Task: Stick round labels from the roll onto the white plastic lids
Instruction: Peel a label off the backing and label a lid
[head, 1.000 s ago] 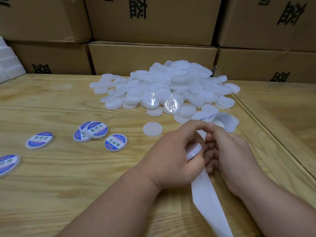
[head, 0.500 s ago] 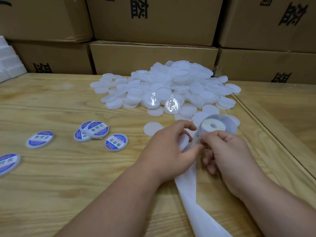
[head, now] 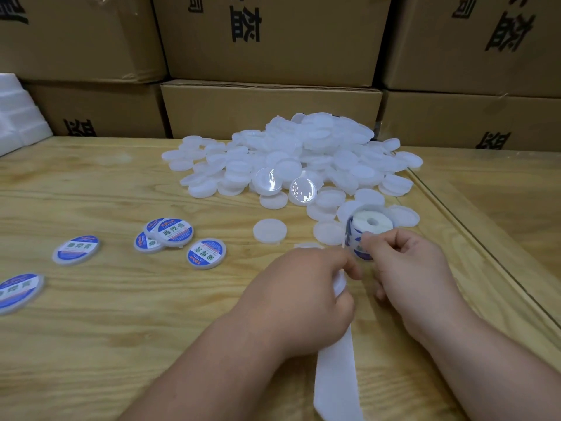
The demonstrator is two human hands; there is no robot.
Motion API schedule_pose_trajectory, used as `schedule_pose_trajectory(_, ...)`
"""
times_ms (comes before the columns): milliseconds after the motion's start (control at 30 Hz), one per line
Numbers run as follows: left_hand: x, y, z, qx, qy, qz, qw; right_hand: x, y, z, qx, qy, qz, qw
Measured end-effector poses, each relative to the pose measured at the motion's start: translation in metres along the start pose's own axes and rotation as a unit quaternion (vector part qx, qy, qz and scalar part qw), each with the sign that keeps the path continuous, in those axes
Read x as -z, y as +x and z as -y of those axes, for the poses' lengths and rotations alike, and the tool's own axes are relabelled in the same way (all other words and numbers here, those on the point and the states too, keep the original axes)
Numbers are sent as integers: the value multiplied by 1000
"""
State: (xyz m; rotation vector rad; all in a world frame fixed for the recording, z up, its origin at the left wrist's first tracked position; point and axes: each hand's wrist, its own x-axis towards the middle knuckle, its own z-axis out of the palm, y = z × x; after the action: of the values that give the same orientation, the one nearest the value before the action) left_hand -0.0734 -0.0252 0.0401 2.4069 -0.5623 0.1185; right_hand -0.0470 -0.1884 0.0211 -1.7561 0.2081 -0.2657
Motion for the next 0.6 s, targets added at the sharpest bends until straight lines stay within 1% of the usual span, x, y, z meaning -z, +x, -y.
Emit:
schedule_pose_trajectory(133,-1,-5,-22,-43,30,7,999,2,-3,2,19,-6,49,999)
schedule_pose_trajectory(233,-5,-7,-28,-57,41,16,997,7,-2,4,-4,-10,88,996)
schedule_pose_trajectory(300,-5,-7,-27,-58,28,36,997,9,1,3,-15,-35,111,993)
schedule_pose_trajectory(367,-6,-7,-22,-55,-39,75,995,9,4,2,-11,-67,124,990)
schedule_pose_trajectory(400,-6,-7,-20,-51,-99,88,990,9,4,1,-8,-75,129,989)
schedule_pose_trajectory(433,-7,-6,-16,-46,-162,82,982,9,4,1,-5,-76,134,988)
schedule_pose_trajectory(500,-12,-3,-7,-20,-259,12,966,9,4,2,7,-80,146,986)
schedule_pose_trajectory(533,-15,0,-2,2,-285,-35,958,8,3,3,16,-85,153,984)
schedule_pose_trajectory(600,-19,5,7,43,-298,-113,947,8,2,3,30,-87,165,982)
